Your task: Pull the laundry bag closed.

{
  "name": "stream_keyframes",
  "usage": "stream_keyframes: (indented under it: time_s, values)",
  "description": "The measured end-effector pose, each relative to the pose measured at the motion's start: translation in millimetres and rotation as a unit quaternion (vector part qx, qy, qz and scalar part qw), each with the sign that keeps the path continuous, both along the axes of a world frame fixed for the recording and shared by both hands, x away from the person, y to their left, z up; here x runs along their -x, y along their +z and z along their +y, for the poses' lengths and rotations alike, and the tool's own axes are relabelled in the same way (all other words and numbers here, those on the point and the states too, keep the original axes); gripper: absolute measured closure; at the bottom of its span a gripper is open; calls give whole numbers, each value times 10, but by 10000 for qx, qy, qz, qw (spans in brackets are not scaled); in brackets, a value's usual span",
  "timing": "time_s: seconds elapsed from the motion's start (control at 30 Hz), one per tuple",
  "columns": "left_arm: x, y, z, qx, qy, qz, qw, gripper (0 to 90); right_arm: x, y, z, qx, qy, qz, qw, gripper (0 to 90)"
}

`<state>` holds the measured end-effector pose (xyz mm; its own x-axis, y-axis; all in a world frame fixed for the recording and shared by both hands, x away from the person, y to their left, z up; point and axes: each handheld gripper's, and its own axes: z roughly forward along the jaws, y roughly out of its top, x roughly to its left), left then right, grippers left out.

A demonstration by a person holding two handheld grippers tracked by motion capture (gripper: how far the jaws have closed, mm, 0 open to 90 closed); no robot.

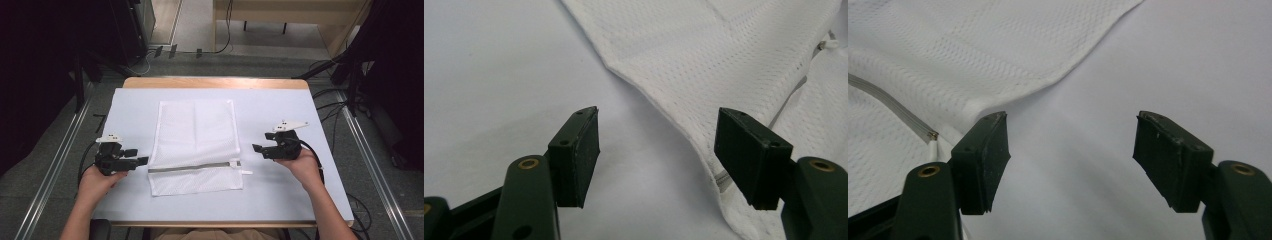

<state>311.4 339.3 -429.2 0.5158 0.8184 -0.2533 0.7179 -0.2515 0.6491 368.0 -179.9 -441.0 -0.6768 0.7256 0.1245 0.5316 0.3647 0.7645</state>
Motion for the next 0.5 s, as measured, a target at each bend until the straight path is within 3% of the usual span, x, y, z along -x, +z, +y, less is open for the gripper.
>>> stream_keyframes:
  time_s: [0.5]
  values:
    - [-15,-46,32,-184,135,12,9997,313,-39,-75,-19,162,-74,112,9998,293]
